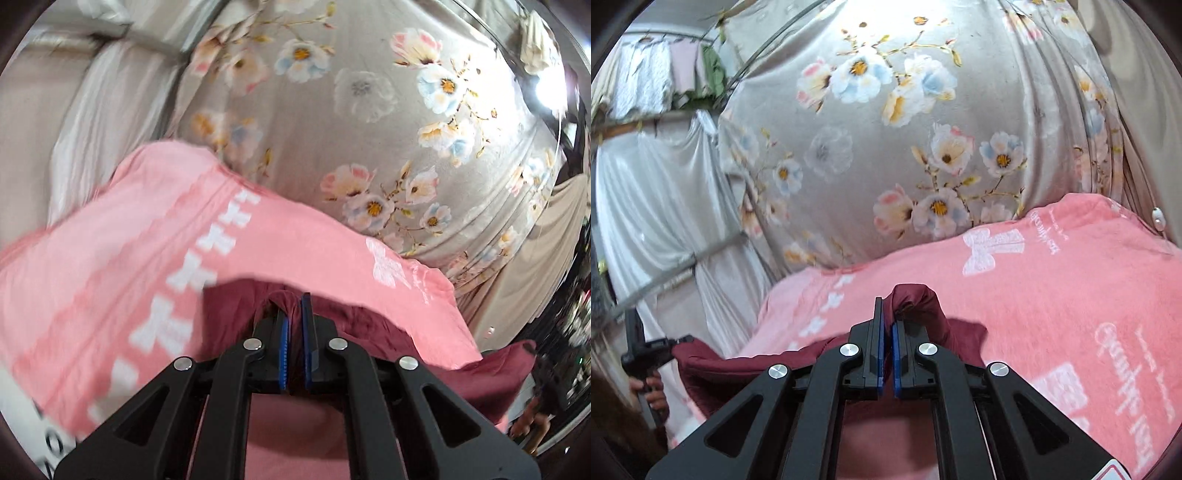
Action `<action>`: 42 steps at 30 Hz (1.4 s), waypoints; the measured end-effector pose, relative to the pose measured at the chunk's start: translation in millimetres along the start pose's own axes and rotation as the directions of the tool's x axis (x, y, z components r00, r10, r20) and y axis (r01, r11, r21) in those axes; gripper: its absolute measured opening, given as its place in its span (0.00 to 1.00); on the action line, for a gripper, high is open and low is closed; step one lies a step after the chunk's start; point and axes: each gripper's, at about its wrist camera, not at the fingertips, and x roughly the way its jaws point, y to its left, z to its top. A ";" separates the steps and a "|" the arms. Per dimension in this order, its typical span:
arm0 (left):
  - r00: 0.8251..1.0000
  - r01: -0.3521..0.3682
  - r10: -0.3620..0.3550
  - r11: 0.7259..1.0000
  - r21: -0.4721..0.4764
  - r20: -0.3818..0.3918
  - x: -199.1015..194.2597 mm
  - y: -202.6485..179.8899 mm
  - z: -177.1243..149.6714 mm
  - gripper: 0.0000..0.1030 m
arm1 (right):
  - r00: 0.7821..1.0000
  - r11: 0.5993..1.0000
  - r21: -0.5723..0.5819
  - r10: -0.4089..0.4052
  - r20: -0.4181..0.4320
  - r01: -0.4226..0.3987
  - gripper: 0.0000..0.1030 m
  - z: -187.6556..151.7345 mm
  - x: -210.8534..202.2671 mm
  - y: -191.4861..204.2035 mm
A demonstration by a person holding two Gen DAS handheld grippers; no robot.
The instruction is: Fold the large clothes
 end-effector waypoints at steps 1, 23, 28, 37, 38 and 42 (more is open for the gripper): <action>1.000 -0.009 0.009 1.000 0.007 -0.006 15.8 -3.0 9.7 0.05 | 1.000 1.000 0.022 -0.009 0.001 0.009 0.03 8.8 20.3 -6.5; 0.831 -0.453 0.482 0.876 0.165 -0.277 340.8 37.7 -22.0 0.09 | 0.895 0.917 0.176 -0.285 -0.342 0.359 0.03 -40.1 331.2 -118.3; 0.830 -0.456 0.492 0.870 0.186 -0.263 354.3 40.7 -39.2 0.10 | 0.883 0.909 0.183 -0.289 -0.370 0.374 0.03 -63.5 342.9 -130.1; 0.849 -0.445 0.468 0.883 0.148 -0.246 355.4 45.6 -43.8 0.11 | 0.873 0.905 0.167 -0.308 -0.378 0.392 0.03 -78.5 350.9 -133.3; 0.849 -0.445 0.468 0.883 0.147 -0.245 355.4 45.6 -44.0 0.11 | 0.874 0.904 0.172 -0.307 -0.377 0.392 0.02 -79.3 350.6 -134.5; 0.849 -0.449 0.473 0.881 0.150 -0.237 355.9 45.4 -45.2 0.11 | 0.879 0.903 0.191 -0.295 -0.375 0.385 0.02 -81.1 350.5 -138.3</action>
